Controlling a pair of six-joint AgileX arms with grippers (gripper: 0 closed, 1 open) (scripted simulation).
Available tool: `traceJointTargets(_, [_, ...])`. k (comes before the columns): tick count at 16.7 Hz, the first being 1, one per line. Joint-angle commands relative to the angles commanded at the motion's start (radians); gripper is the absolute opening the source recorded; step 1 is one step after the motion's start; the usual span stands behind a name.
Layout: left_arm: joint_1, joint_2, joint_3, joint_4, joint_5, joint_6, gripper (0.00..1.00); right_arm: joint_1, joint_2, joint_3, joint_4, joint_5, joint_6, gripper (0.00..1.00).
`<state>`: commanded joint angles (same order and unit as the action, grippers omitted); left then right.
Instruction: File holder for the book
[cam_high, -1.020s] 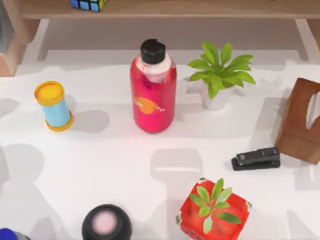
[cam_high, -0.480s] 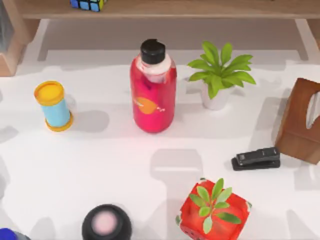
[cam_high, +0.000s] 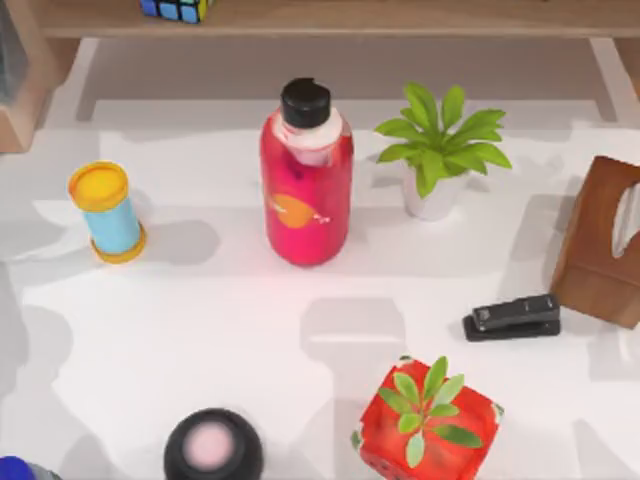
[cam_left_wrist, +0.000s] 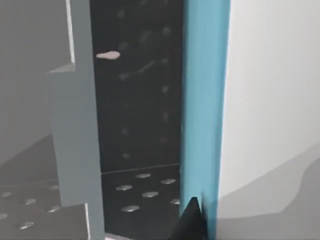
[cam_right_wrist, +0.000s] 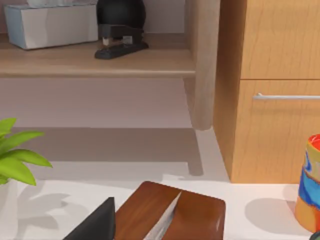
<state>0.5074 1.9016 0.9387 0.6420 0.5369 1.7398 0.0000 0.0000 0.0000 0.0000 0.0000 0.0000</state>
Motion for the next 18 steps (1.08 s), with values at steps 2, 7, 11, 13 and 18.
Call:
traceJointTargets(2, [0.000,0.000,0.000,0.000,0.000,0.000,0.00,0.000,0.000,0.000,0.000,0.000,0.000,1.00])
traceJointTargets(7, [-0.008,0.020,0.031,-0.003,-0.010,-0.004,0.00,0.000,0.000,0.000,0.000,0.000,0.000,1.00])
traceJointTargets(11, [-0.035,0.079,0.100,-0.009,-0.033,-0.013,0.00,0.000,0.000,0.000,0.000,0.000,0.000,1.00])
traceJointTargets(13, [-0.040,0.091,0.110,-0.011,-0.037,-0.014,0.00,0.000,0.000,0.000,0.000,0.000,0.000,1.00])
traceJointTargets(18, [-0.040,0.091,0.110,-0.011,-0.037,-0.014,0.15,0.000,0.000,0.000,0.000,0.000,0.000,1.00])
